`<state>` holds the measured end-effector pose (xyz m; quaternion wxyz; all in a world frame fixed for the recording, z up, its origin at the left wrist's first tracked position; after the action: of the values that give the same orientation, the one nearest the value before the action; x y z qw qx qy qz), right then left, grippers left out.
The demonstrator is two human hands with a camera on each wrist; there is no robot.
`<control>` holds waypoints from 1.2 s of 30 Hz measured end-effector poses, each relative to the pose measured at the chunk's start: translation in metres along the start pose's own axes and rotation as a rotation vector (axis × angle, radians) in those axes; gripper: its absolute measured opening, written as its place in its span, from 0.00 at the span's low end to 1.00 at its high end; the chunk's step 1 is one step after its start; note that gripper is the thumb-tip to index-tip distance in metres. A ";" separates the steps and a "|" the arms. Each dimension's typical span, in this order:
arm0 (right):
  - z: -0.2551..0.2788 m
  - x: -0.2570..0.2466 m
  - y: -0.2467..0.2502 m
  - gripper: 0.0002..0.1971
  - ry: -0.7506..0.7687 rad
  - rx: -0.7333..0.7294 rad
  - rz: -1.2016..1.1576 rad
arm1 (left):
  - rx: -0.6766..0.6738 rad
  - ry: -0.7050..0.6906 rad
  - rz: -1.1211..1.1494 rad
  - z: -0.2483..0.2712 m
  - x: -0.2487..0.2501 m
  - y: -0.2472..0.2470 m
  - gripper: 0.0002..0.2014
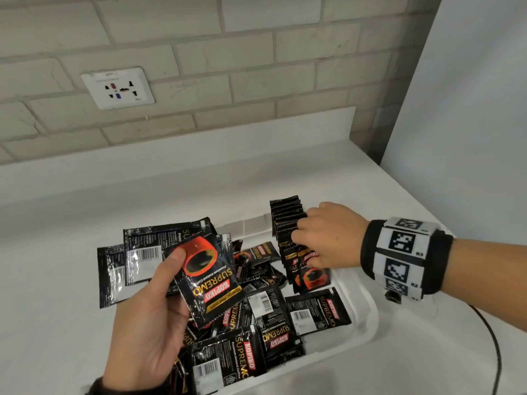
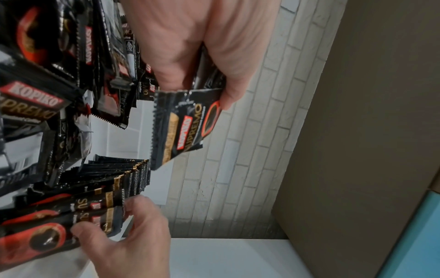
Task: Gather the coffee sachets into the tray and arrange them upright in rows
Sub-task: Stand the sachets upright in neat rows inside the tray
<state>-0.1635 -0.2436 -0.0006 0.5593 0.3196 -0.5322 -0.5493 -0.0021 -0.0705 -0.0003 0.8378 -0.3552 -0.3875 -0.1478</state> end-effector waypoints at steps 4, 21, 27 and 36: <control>-0.002 0.000 0.002 0.13 -0.051 0.031 0.058 | -0.012 -0.003 -0.022 0.000 0.000 -0.005 0.10; 0.006 0.002 0.005 0.25 -0.263 0.062 0.041 | -0.018 0.046 -0.002 -0.001 -0.012 -0.012 0.08; 0.024 -0.013 0.018 0.08 -0.127 0.079 -0.386 | 0.000 0.058 0.005 -0.005 -0.014 -0.016 0.14; 0.019 -0.040 0.023 0.17 -0.252 0.186 -1.469 | -0.128 0.116 -0.006 0.001 -0.024 -0.031 0.16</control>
<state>-0.1685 -0.1971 0.0159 -0.0457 0.5731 -0.2863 -0.7665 -0.0350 -0.0919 -0.0032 0.8341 -0.3976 -0.3290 -0.1951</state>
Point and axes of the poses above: each hand's wrist, its own z-axis away from the middle knuckle, its own y-axis out of the back of the hand, x = y × z, the point moved 1 cm from there along -z, towards the middle knuckle, and after that the axes turned 7 degrees about y, right-handed, at the moved point
